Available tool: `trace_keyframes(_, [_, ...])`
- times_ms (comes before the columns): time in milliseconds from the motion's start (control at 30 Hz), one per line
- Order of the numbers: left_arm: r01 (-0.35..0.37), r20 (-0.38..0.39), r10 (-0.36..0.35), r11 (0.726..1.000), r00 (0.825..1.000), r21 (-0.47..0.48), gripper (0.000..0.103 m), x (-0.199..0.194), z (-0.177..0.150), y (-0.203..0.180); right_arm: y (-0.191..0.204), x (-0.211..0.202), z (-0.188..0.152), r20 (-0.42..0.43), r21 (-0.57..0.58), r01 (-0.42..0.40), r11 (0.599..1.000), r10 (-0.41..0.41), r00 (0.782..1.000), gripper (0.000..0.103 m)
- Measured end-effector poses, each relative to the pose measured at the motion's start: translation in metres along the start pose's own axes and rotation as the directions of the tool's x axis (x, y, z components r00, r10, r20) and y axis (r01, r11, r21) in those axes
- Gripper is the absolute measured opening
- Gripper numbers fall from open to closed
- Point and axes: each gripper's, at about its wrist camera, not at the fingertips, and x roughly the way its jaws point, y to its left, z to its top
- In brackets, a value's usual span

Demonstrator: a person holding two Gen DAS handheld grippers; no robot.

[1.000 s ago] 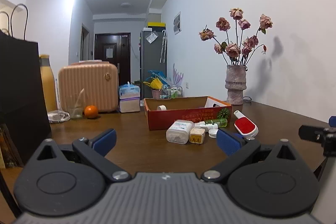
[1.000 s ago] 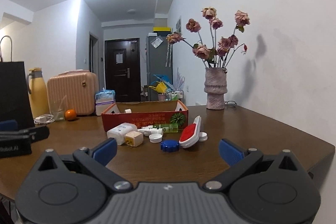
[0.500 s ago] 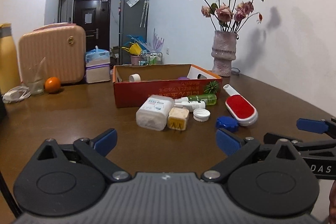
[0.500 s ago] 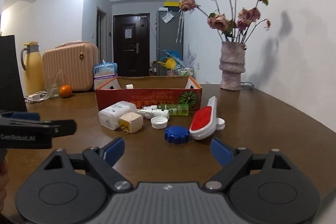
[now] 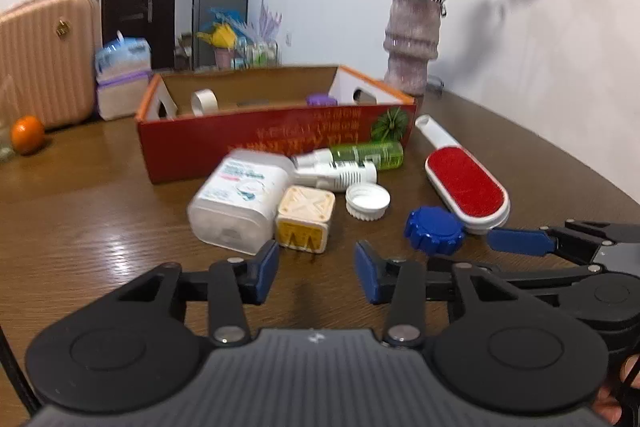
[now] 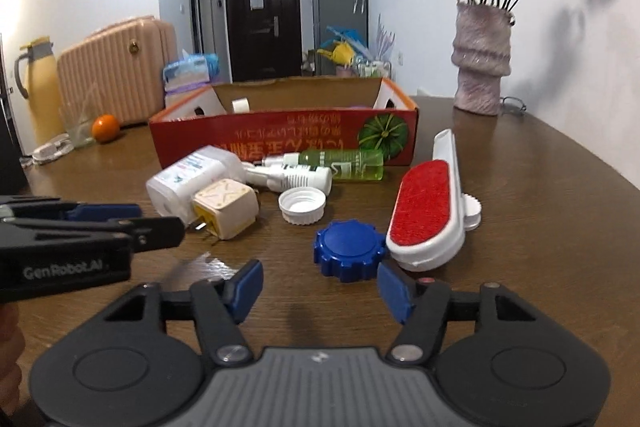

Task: Organize rigid objects
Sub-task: 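Grasp the white plug adapter with the left gripper while the right grasps the blue cap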

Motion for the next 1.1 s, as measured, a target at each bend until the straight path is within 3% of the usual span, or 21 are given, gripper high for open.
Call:
trace_keyframes(200, [0.0, -0.069, -0.003, 0.999, 0.998, -0.037, 0.041, 0.033, 0.004, 0.004, -0.006, 0.024, 0.006, -0.041, 0.002, -0.004, 1.0, 0.004, 0.999, 0.062])
trace_keyframes(367, [-0.036, -0.062, 0.033, 0.999, 0.998, -0.04, 0.046, 0.045, 0.013, 0.01, -0.012, 0.035, 0.011, -0.047, 0.006, -0.007, 1.0, 0.007, 0.999, 0.062])
trace_keyframes(467, [-0.046, -0.054, 0.044, 0.998, 0.998, -0.045, 0.054, 0.052, 0.02, 0.012, -0.015, 0.04, 0.014, -0.045, 0.02, -0.009, 1.0, 0.01, 0.999, 0.07])
trace_keyframes(600, [-0.04, -0.056, 0.037, 0.998, 0.998, -0.041, 0.054, 0.063, 0.026, 0.012, -0.019, 0.046, 0.018, -0.036, 0.025, -0.005, 1.0, 0.006, 0.999, 0.071])
trace_keyframes(733, [-0.023, -0.054, 0.022, 0.999, 0.998, -0.027, 0.054, 0.071, 0.03, 0.009, -0.021, 0.054, 0.022, -0.045, 0.024, -0.008, 1.0, 0.009, 0.999, 0.068])
trace_keyframes(933, [-0.022, -0.094, 0.021, 1.0, 0.995, -0.017, 0.043, 0.084, 0.029, 0.006, -0.023, 0.057, 0.019, -0.05, 0.033, -0.003, 0.999, 0.005, 0.999, 0.052])
trace_keyframes(1100, [-0.036, -0.09, 0.036, 0.999, 0.995, 0.006, 0.039, 0.082, 0.026, 0.002, -0.023, 0.054, 0.018, -0.046, 0.032, -0.001, 0.999, 0.003, 0.999, 0.052])
